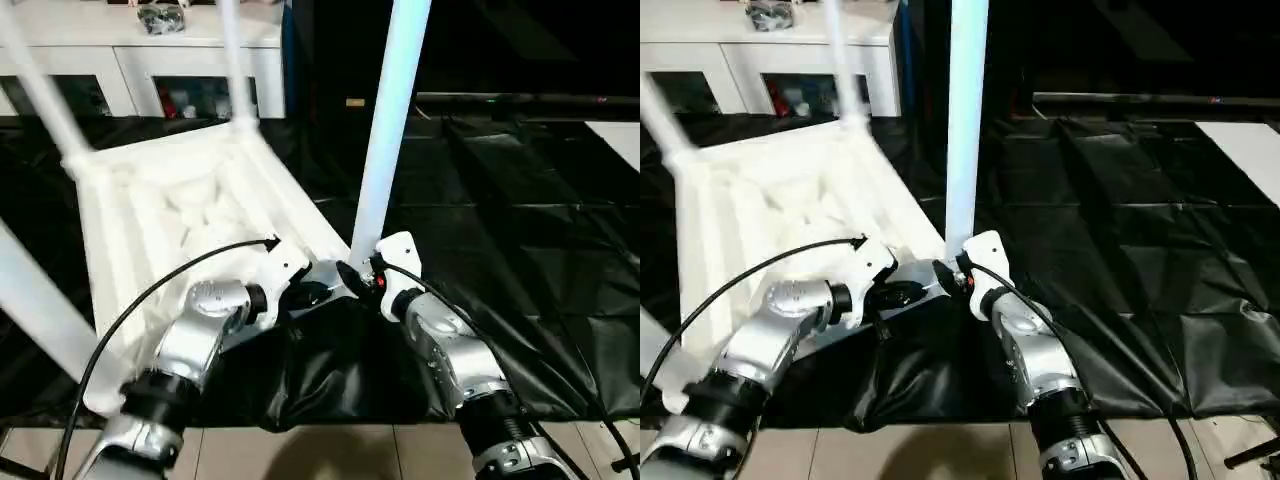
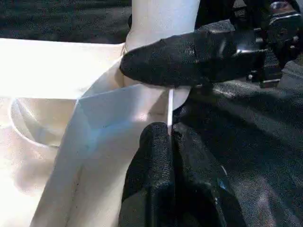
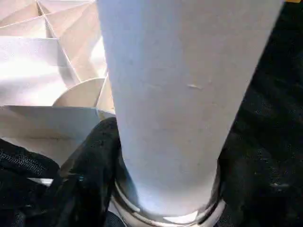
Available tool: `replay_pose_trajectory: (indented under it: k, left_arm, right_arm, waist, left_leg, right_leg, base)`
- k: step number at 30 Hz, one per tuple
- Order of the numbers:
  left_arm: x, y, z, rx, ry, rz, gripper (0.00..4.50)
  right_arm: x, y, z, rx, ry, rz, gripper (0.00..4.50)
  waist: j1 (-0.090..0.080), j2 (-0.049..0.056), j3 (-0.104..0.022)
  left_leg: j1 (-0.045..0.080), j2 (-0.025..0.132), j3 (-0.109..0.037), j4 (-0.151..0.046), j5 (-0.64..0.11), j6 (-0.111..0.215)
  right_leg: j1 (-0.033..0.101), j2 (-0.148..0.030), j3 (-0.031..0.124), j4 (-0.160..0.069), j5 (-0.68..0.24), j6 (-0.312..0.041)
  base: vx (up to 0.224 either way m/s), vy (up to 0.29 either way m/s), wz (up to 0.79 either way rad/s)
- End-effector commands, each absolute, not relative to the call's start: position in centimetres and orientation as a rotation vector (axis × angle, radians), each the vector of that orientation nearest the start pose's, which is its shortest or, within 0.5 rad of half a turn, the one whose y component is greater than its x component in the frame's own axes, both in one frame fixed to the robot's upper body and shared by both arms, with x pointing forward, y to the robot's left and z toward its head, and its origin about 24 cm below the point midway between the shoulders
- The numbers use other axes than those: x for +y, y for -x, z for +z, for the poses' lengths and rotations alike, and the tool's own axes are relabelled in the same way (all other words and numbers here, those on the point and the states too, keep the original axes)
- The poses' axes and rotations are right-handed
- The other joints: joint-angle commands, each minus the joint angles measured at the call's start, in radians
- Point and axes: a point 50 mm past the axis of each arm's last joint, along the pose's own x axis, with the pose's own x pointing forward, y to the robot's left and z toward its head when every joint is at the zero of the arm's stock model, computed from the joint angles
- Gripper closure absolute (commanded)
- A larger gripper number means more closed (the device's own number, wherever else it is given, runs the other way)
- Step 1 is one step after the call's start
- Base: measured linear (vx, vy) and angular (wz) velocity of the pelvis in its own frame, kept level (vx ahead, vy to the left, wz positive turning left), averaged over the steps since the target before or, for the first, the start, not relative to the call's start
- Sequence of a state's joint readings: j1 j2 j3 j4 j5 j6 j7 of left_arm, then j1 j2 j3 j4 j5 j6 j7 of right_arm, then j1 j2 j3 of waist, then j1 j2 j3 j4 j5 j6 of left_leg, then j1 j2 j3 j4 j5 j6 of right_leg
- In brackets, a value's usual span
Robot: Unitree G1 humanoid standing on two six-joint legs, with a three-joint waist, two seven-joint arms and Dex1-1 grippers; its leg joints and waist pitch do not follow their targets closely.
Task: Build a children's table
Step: Rotate leg to tighten
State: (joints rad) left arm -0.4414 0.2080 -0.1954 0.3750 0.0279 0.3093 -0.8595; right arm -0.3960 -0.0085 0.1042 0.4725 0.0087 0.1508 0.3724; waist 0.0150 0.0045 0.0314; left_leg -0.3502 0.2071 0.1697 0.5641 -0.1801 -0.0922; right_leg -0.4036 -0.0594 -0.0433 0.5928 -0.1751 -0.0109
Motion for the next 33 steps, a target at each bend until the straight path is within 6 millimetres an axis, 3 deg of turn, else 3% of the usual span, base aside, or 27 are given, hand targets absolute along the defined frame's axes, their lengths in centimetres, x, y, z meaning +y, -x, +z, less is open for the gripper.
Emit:
replay_pose_trajectory:
  k: [1, 5, 9, 12, 20, 25, 33]
  left_arm:
    - [8.3, -30.0, 4.6, 0.342, -0.207, -1.112, 4.50]
    - [9.4, -29.6, 4.9, 0.349, -0.216, -1.220, 4.50]
    - [10.6, -29.5, 5.1, 0.372, -0.226, -1.296, 4.50]
    - [11.6, -29.6, 5.4, 0.381, -0.247, -1.356, 4.50]
    - [13.3, -30.0, 5.6, 0.429, -0.249, -1.459, 4.50]
    - [13.2, -30.0, 5.6, 0.444, -0.230, -1.507, 4.50]
    - [13.6, -29.9, 5.5, 0.462, -0.236, -1.539, 4.50]
  right_arm:
    - [-5.1, -29.9, 1.9, 0.301, -0.017, 0.717, 0.96]
    - [-6.3, -29.9, 2.4, 0.284, 0.049, 0.822, 0.66]
    - [-7.6, -29.7, 3.0, 0.276, 0.091, 0.964, 0.66]
    - [-8.5, -29.2, 3.3, 0.275, 0.125, 1.084, 0.66]
    - [-10.4, -27.7, 3.5, 0.335, 0.201, 1.338, 0.66]
    - [-10.7, -27.5, 3.6, 0.347, 0.208, 1.383, 1.28]
    - [-10.4, -27.1, 3.7, 0.353, 0.211, 1.423, 1.75]
  waist:
    - [0.002, 0.003, -0.044]
    - [-0.001, 0.003, -0.045]
    - [0.003, 0.002, -0.048]
    - [0.012, 0.002, -0.047]
    - [0.041, -0.001, -0.046]
    - [0.047, -0.004, -0.047]
    - [0.046, -0.004, -0.047]
  left_leg:
    - [-0.006, 0.011, 0.000, -0.062, -0.272, 0.018]
    - [-0.006, 0.011, -0.002, -0.062, -0.281, 0.021]
    - [-0.005, 0.014, 0.001, -0.058, -0.242, 0.038]
    - [-0.002, 0.016, 0.004, -0.056, -0.229, 0.051]
    - [0.004, 0.019, 0.007, -0.055, -0.234, 0.046]
    - [0.001, 0.018, 0.006, -0.054, -0.222, 0.040]
    - [0.000, 0.017, 0.007, -0.054, -0.216, 0.043]
  right_leg:
    - [0.046, -0.056, 0.035, -0.081, -0.298, -0.162]
    - [0.047, -0.056, 0.036, -0.080, -0.305, -0.157]
    - [0.051, -0.057, 0.036, -0.070, -0.211, -0.194]
    - [0.051, -0.057, 0.037, -0.067, -0.176, -0.212]
    - [0.049, -0.058, 0.037, -0.067, -0.203, -0.209]
    - [0.051, -0.061, 0.037, -0.066, -0.210, -0.207]
    - [0.052, -0.059, 0.035, -0.065, -0.203, -0.211]
  base:
    - [0.000, 0.000, 0.00]
    - [0.000, 0.000, 0.00]
    - [0.000, 0.000, 0.00]
    - [0.000, 0.000, 0.00]
    - [0.000, 0.000, 0.00]
    - [0.000, 0.000, 0.00]
    - [0.000, 0.000, 0.00]
